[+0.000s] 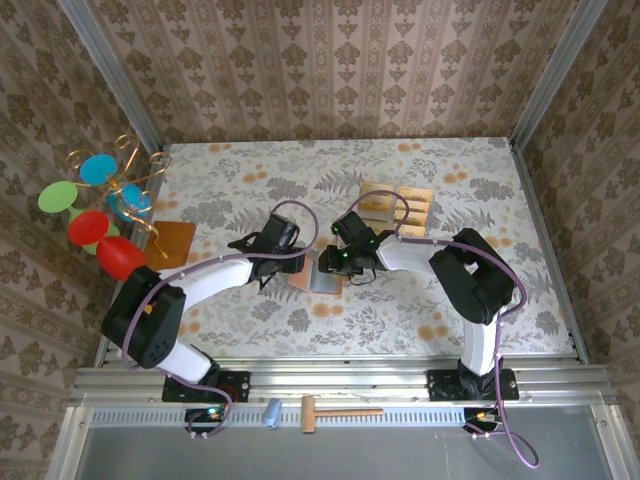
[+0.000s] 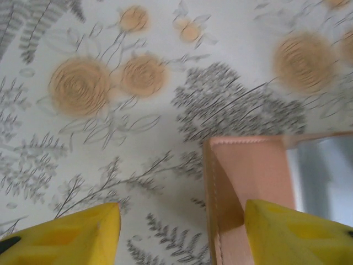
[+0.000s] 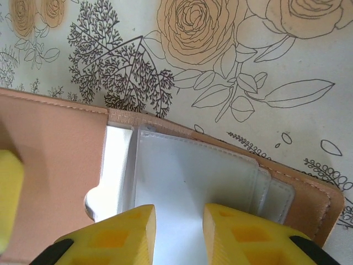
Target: Put the credit cards into the card holder
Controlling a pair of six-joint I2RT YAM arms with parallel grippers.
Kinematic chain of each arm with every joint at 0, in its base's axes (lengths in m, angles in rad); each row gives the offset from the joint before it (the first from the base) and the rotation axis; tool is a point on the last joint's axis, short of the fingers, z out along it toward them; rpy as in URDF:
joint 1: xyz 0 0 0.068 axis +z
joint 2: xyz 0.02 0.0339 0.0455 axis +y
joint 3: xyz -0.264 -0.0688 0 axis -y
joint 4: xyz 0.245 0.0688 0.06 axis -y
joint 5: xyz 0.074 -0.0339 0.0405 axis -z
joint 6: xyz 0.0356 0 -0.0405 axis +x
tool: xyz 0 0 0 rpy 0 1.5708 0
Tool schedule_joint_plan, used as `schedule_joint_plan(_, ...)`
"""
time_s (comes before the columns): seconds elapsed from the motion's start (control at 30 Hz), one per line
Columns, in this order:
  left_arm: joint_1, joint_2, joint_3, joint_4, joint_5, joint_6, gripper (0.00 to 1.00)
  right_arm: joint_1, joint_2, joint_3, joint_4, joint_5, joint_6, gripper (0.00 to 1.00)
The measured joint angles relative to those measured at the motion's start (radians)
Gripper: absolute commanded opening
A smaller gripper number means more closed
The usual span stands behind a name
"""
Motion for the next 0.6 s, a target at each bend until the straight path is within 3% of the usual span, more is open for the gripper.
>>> schedule_joint_plan(0.6,-0.005,0.017,-0.100,0.080,-0.043,-0.059,0.63,-0.011,0.005,0.065,-0.089,-0.003,-0.051,0.37)
